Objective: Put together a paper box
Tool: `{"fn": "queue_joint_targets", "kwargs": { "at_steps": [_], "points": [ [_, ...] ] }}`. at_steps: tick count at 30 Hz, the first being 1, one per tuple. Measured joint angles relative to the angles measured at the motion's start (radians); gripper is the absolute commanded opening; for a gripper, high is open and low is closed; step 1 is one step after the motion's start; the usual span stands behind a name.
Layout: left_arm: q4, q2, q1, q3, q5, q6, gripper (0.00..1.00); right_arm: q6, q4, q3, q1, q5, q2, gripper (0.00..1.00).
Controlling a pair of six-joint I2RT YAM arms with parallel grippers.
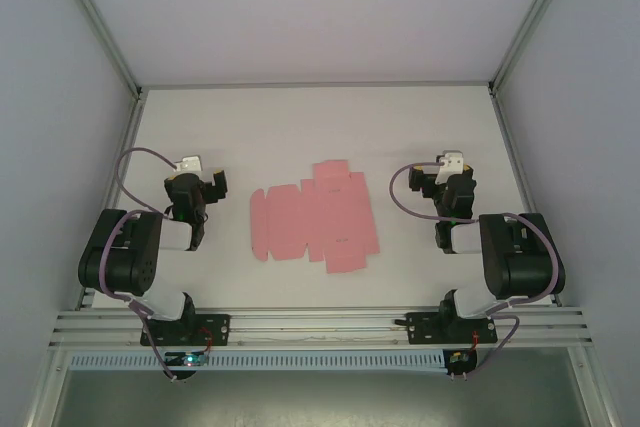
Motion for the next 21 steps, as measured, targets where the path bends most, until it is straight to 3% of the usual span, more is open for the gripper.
{"fn": "queue_joint_targets", "kwargs": {
  "at_steps": [21],
  "points": [
    [-0.033,-0.007,0.0,0.026,0.042,0.007,1.0,0.001,0.0,0.0,0.0,-0.003,0.0,0.98]
  ]
}}
